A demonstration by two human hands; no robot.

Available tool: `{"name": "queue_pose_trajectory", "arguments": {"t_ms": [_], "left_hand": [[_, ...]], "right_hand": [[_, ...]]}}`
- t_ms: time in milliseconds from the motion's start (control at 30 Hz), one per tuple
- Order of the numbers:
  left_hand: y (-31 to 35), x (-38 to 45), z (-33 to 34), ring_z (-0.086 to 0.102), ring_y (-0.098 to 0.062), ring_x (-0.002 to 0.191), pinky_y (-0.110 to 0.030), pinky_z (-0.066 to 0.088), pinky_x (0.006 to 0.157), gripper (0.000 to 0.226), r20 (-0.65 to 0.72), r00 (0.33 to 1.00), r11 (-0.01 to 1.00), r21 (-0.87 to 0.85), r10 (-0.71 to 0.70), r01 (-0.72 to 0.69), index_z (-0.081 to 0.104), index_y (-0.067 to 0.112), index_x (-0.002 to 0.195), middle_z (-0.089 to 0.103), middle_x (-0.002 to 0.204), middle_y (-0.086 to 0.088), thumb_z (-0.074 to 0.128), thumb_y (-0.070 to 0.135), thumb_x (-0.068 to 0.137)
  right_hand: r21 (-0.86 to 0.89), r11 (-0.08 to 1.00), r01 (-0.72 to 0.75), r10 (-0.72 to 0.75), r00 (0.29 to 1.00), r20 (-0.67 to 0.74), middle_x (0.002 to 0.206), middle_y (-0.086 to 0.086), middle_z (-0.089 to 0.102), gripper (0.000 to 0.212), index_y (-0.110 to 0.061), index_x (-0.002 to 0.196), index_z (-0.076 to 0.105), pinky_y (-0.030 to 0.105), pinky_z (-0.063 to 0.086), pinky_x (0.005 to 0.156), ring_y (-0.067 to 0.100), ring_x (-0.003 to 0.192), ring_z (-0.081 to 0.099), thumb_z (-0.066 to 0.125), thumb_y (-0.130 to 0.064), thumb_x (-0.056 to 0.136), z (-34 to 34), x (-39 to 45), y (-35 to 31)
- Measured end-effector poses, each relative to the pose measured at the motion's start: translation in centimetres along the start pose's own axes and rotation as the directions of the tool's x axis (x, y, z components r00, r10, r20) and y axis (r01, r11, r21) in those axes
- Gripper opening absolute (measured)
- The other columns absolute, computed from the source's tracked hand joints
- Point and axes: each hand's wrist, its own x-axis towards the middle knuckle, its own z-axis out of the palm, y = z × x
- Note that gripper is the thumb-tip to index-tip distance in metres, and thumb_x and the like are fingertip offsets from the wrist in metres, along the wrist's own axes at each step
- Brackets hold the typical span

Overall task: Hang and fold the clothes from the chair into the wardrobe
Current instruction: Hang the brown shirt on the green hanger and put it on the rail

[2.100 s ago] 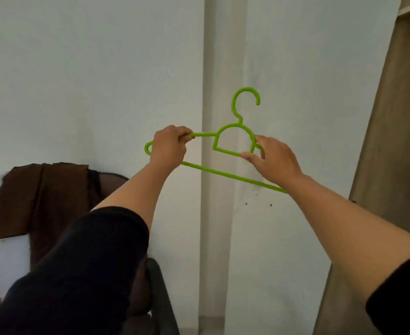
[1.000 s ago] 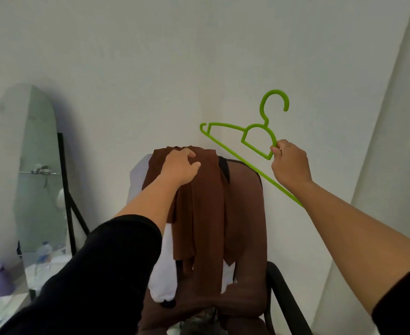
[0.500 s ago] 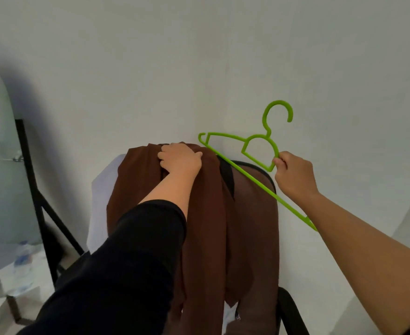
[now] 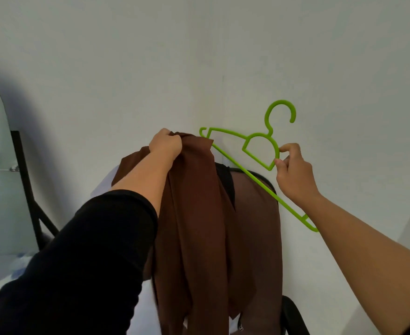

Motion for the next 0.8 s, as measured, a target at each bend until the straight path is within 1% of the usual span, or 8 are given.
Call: {"name": "queue_pose_trajectory", "arguments": {"t_ms": [100, 233, 333, 467, 600, 633, 700, 800], "left_hand": [[2.3, -1.0, -2.9, 0.048, -0.020, 0.099, -0.028, 0.039, 0.082, 0.027, 0.025, 0.999, 0.957, -0.290, 0.024, -0.016, 0.049, 0.014, 0.121, 0.050, 0.110, -0.003, 0.038, 0.021, 0.098], [5.2, -4.1, -7.0, 0.049, -0.023, 0.116, -0.039, 0.042, 0.103, 0.038, 0.050, 0.998, 0.888, -0.459, 0.047, -0.019, 0.040, 0.013, 0.135, 0.049, 0.127, -0.004, 0.031, 0.027, 0.100], [6.0, -6.9, -9.7, 0.055, -0.022, 0.102, -0.030, 0.051, 0.078, 0.036, 0.044, 0.996, 0.839, -0.542, 0.080, -0.043, 0.044, 0.008, 0.132, 0.053, 0.125, -0.010, 0.032, 0.024, 0.102], [7.3, -11.1, -12.7, 0.052, -0.010, 0.075, -0.012, 0.043, 0.044, 0.032, 0.020, 0.991, 0.859, -0.501, 0.135, -0.107, 0.048, 0.009, 0.128, 0.056, 0.102, -0.003, 0.038, 0.024, 0.101], [8.2, -16.3, -14.9, 0.053, -0.015, 0.074, -0.019, 0.047, 0.055, 0.018, 0.091, 0.989, 0.734, -0.678, 0.118, -0.025, 0.053, 0.012, 0.110, 0.054, 0.086, 0.000, 0.045, 0.024, 0.099], [8.3, -17.6, -15.3, 0.052, -0.014, 0.071, -0.020, 0.047, 0.054, 0.015, 0.112, 0.987, 0.721, -0.693, 0.115, -0.005, 0.053, 0.014, 0.104, 0.054, 0.083, 0.000, 0.045, 0.025, 0.099], [8.5, -19.5, -16.1, 0.053, -0.014, 0.071, -0.021, 0.047, 0.055, 0.014, 0.107, 0.986, 0.717, -0.697, 0.128, -0.017, 0.053, 0.016, 0.098, 0.055, 0.083, -0.001, 0.045, 0.027, 0.098], [7.9, -21.2, -17.5, 0.050, -0.017, 0.070, -0.028, 0.044, 0.066, 0.017, 0.137, 0.982, 0.731, -0.682, 0.131, -0.002, 0.054, 0.015, 0.085, 0.053, 0.079, -0.003, 0.046, 0.022, 0.097]], "right_hand": [[0.051, 0.998, 0.038, -0.035, 0.998, -0.050, 0.065, 0.006, 0.046, 0.021, -0.011, 0.117, 0.036, 0.034, 0.039, 0.065, 0.022, 0.064, 0.049, 0.039, -0.006, 0.097, -1.5, -0.1, -1.9], [0.068, 0.993, 0.097, -0.095, 0.995, -0.030, 0.065, 0.004, 0.042, 0.028, -0.017, 0.118, 0.040, 0.031, 0.037, 0.057, 0.018, 0.059, 0.044, 0.033, -0.002, 0.096, -3.7, -0.8, -4.7], [0.061, 0.980, 0.190, -0.193, 0.980, 0.052, 0.076, 0.006, 0.049, 0.035, -0.026, 0.123, 0.049, 0.027, 0.035, 0.064, 0.010, 0.062, 0.044, 0.041, -0.006, 0.095, -5.1, -2.0, -6.7], [0.063, 0.970, 0.235, -0.242, 0.961, 0.134, 0.079, 0.003, 0.041, 0.046, -0.038, 0.131, 0.050, 0.014, 0.030, 0.057, 0.006, 0.065, 0.040, 0.063, -0.035, 0.087, -6.7, -4.5, -9.0], [0.101, 0.971, 0.217, -0.231, 0.959, 0.162, 0.069, -0.004, 0.031, 0.059, -0.039, 0.131, 0.050, 0.020, 0.025, 0.054, 0.007, 0.060, 0.034, 0.072, -0.042, 0.077, -8.2, -7.7, -10.7], [0.108, 0.969, 0.222, -0.239, 0.954, 0.180, 0.068, -0.005, 0.031, 0.049, -0.036, 0.124, 0.056, 0.020, 0.026, 0.054, 0.009, 0.061, 0.034, 0.072, -0.042, 0.078, -8.6, -8.5, -11.1], [0.117, 0.971, 0.207, -0.228, 0.951, 0.208, 0.064, -0.004, 0.034, 0.013, -0.027, 0.090, 0.064, 0.023, 0.027, 0.053, 0.016, 0.063, 0.037, 0.069, -0.036, 0.082, -9.5, -10.0, -12.2], [0.113, 0.981, 0.160, -0.182, 0.955, 0.233, 0.056, -0.001, 0.039, 0.035, -0.019, 0.057, 0.049, 0.025, 0.027, 0.051, 0.017, 0.058, 0.040, 0.065, -0.026, 0.087, -11.7, -12.3, -13.8]]}}
